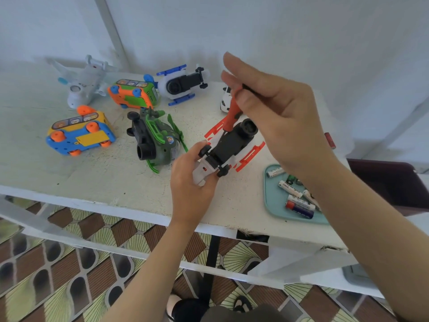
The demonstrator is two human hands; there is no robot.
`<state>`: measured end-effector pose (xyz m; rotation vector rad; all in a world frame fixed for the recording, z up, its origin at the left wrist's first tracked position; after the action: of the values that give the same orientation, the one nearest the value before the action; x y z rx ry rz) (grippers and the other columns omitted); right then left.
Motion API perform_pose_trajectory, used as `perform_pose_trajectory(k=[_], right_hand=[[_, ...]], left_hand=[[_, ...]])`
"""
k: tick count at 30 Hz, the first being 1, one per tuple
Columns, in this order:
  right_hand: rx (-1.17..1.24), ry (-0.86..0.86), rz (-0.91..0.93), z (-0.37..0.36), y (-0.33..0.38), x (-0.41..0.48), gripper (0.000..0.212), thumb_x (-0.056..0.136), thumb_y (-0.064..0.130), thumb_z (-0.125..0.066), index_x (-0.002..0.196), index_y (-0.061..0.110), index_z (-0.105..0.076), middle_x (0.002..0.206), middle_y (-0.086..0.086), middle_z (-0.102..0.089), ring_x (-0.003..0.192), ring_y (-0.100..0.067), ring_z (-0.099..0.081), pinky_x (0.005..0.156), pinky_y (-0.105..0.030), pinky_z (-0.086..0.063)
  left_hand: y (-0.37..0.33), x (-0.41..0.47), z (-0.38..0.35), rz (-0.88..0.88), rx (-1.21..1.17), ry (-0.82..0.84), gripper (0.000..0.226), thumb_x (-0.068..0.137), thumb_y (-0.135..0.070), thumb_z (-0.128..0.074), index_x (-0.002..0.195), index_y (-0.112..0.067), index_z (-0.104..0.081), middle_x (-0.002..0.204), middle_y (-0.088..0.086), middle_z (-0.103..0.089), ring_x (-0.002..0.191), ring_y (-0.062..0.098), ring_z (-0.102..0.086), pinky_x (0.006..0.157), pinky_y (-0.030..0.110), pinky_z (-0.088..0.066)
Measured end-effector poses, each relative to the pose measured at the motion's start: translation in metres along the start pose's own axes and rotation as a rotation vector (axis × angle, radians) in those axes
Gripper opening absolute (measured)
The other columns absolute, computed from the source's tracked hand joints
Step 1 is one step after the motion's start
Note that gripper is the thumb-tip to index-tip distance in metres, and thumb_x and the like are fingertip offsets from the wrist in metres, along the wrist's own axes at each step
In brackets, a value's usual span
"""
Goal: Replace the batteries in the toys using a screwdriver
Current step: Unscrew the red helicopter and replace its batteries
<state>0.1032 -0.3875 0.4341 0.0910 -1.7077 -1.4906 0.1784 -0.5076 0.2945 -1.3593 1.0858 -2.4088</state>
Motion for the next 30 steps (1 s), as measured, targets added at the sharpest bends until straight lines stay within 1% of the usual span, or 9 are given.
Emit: perform_pose_trajectory(k=[6,9,11,14,17,20,24,26,30], right_hand=[[-0.061,-0.2,0.039,0.015,-0.003,0.0,0.03,0.089,0.001,-0.062,0.118,0.009,-0.063,0.094,-0.004,-0.069,0.067,-0.026,-0.066,0.065,-0.033,-0.058],[-0.168,-0.163,0.07,0.012,-0.002,-0.001,0.032,0.095,0.001,-0.048,0.126,0.003,-0.057,0.129,-0.01,-0.059,0.101,-0.011,-0.066,0.073,-0.021,-0.054],[-0.188,-0.079,0.092,0.004,-0.001,-0.002,0.04,0.094,-0.007,-0.043,0.133,0.0,-0.05,0.141,-0.005,-0.045,0.112,-0.006,-0.057,0.078,-0.031,-0.057],[-0.169,-0.082,0.072,0.004,-0.002,-0.003,0.041,0.091,-0.007,-0.052,0.131,0.001,-0.053,0.118,-0.007,-0.063,0.08,-0.024,-0.067,0.073,-0.038,-0.059],[-0.258,-0.219,0.068,0.016,-0.001,-0.003,0.037,0.086,0.008,-0.068,0.123,0.008,-0.063,0.093,-0.01,-0.065,0.073,-0.02,-0.066,0.073,-0.022,-0.055],[-0.449,-0.25,0.108,0.019,0.002,-0.002,0.037,0.09,0.024,-0.061,0.125,0.011,-0.062,0.096,-0.005,-0.068,0.083,-0.01,-0.065,0.083,-0.024,-0.053],[-0.161,-0.068,0.005,0.008,-0.003,0.002,0.04,0.093,-0.004,-0.052,0.133,0.001,-0.05,0.104,-0.027,-0.066,0.089,-0.027,-0.065,0.081,-0.022,-0.056],[-0.066,-0.077,-0.014,0.011,-0.002,0.001,0.041,0.089,-0.006,-0.058,0.129,0.005,-0.053,0.098,-0.024,-0.069,0.082,-0.034,-0.065,0.077,-0.031,-0.059],[-0.327,-0.245,0.021,0.024,-0.001,-0.002,0.028,0.087,0.016,-0.067,0.115,0.02,-0.067,0.09,-0.008,-0.065,0.075,-0.012,-0.067,0.078,-0.029,-0.057]], left_hand=[[0.001,0.001,0.0,0.001,0.008,0.003,0.064,0.076,-0.009,-0.08,0.129,-0.021,-0.048,0.109,-0.009,-0.056,0.095,0.012,-0.054,0.088,0.018,-0.042],[0.001,0.0,0.0,0.009,0.008,0.005,0.065,0.075,-0.007,-0.082,0.129,-0.022,-0.048,0.111,-0.009,-0.057,0.096,0.017,-0.056,0.088,0.02,-0.044],[0.0,0.001,0.001,0.013,0.005,0.005,0.065,0.076,-0.008,-0.081,0.129,-0.023,-0.048,0.111,-0.009,-0.057,0.096,0.019,-0.057,0.087,0.022,-0.045],[0.0,0.0,0.0,0.018,0.003,0.005,0.064,0.076,-0.009,-0.08,0.129,-0.023,-0.048,0.111,-0.008,-0.057,0.095,0.02,-0.057,0.087,0.021,-0.044],[0.001,0.0,0.0,0.022,0.008,0.014,0.066,0.075,-0.007,-0.081,0.129,-0.024,-0.047,0.108,-0.007,-0.057,0.094,0.021,-0.057,0.086,0.02,-0.043],[0.001,0.001,-0.001,0.018,0.014,0.016,0.067,0.075,-0.005,-0.082,0.129,-0.024,-0.047,0.106,-0.005,-0.057,0.093,0.02,-0.057,0.085,0.021,-0.044],[0.001,0.001,0.0,0.026,0.0,0.012,0.063,0.076,-0.012,-0.08,0.129,-0.025,-0.047,0.108,-0.009,-0.056,0.093,0.021,-0.057,0.085,0.021,-0.044],[0.001,0.001,0.0,0.024,-0.004,0.01,0.062,0.077,-0.013,-0.08,0.129,-0.025,-0.048,0.109,-0.01,-0.056,0.094,0.02,-0.057,0.086,0.022,-0.044],[0.001,0.001,0.0,0.021,-0.001,0.01,0.061,0.077,-0.015,-0.078,0.129,-0.025,-0.047,0.11,-0.009,-0.056,0.096,0.018,-0.057,0.087,0.022,-0.044]])
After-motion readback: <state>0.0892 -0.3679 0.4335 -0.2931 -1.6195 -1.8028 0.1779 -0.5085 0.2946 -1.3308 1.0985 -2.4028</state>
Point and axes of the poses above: each hand's wrist, its own x-axis towards the middle knuckle, its own z-axis out of the back of the hand, y = z × x, the point moved 10 cm from there along x, towards the middle knuckle
